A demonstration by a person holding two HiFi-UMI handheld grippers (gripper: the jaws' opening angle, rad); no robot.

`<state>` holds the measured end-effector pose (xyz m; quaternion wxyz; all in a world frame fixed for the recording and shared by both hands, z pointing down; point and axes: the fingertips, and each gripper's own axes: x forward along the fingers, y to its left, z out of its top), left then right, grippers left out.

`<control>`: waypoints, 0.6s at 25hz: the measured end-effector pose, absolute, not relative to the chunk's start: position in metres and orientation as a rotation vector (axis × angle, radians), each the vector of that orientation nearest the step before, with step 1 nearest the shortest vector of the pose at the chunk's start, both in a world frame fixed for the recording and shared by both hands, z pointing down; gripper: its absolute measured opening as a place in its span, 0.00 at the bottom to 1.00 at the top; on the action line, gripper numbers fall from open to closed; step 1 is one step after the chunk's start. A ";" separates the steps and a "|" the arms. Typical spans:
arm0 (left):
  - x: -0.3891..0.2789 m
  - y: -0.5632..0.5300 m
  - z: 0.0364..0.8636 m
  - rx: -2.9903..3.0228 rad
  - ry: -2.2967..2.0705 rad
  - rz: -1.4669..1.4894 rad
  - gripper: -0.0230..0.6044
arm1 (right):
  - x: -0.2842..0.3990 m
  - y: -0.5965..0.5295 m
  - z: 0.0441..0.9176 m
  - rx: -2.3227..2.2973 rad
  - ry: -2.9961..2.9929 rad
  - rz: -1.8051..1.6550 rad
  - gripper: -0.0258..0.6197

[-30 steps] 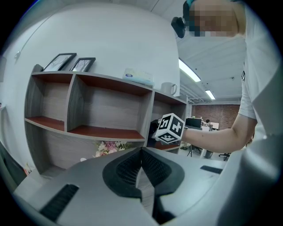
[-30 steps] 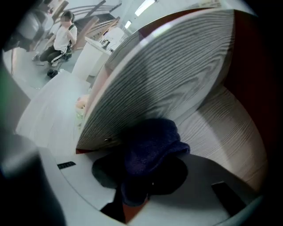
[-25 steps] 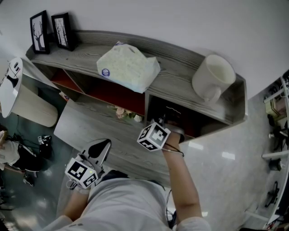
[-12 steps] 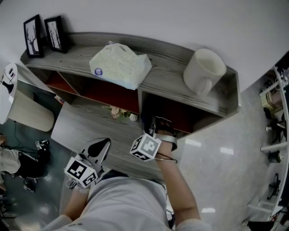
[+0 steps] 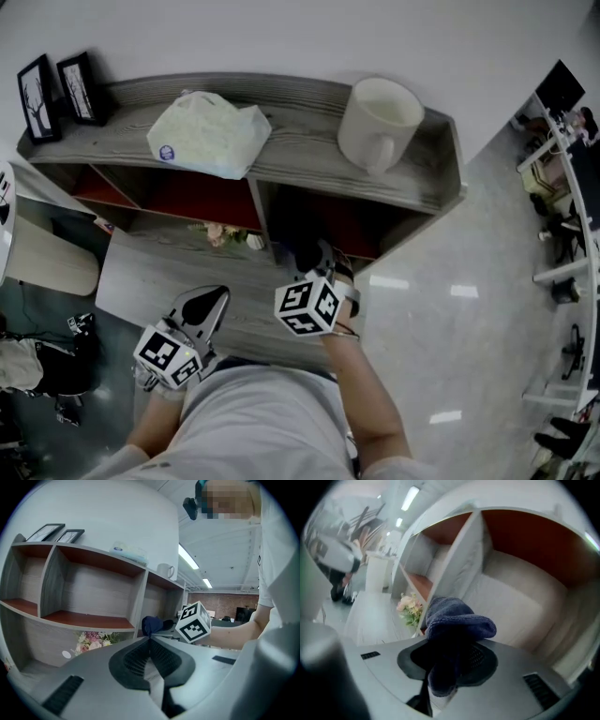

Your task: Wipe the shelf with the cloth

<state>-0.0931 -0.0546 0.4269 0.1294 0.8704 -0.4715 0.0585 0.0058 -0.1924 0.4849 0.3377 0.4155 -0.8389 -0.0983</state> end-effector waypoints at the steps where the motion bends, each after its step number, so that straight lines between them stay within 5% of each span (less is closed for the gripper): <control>1: -0.090 -0.056 0.427 2.539 -1.354 0.172 0.06 | 0.013 -0.194 0.480 1.137 -2.238 -0.174 0.21; 15: -0.040 -0.082 0.427 2.674 -1.126 0.206 0.06 | 0.113 -0.202 0.464 1.663 -2.586 0.745 0.21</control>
